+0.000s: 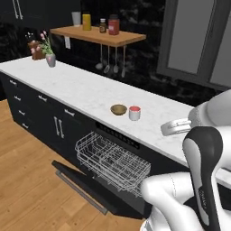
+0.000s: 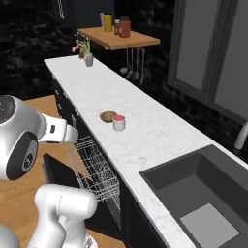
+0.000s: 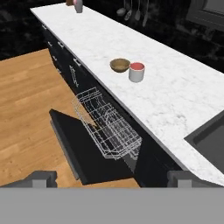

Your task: Pick up the cup and bowl from the counter, place them in the dishwasher, and close the dishwasher door.

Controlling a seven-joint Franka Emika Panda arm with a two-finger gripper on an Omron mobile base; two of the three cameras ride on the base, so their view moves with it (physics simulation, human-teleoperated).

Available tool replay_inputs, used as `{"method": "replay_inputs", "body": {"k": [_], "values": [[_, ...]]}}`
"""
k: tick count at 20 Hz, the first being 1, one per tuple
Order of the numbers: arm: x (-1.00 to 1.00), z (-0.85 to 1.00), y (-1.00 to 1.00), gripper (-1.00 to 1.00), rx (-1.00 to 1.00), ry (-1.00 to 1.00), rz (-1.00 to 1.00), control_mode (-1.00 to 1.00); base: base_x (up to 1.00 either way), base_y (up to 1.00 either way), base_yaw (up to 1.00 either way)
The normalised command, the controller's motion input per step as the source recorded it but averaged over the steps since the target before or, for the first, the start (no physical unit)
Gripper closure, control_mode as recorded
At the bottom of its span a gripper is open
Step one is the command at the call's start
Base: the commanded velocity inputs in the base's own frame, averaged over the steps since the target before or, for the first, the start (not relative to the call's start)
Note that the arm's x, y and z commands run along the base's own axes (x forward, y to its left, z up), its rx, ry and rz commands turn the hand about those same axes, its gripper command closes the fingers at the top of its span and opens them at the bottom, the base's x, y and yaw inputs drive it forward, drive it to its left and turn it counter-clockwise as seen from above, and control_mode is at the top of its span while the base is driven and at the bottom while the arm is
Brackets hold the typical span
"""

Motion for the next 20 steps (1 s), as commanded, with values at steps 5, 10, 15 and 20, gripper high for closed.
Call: {"method": "replay_inputs", "body": {"k": [5, 10, 15, 20], "values": [[0.0, 0.0, 0.0, -1.0, 0.0, 0.0, 0.0, 1.0, 0.02, -0.49, 0.2], [0.0, 0.0, 0.0, -1.0, 0.0, 0.0, 0.0, 1.0, 0.22, -0.38, 0.2], [0.0, 0.0, 0.0, -1.0, 0.0, 0.0, 0.0, 1.0, 0.03, -0.23, 0.06], [0.21, 0.0, 0.0, -1.0, 0.0, 0.04, 0.0, -1.0, 0.01, -0.01, 0.0]]}}
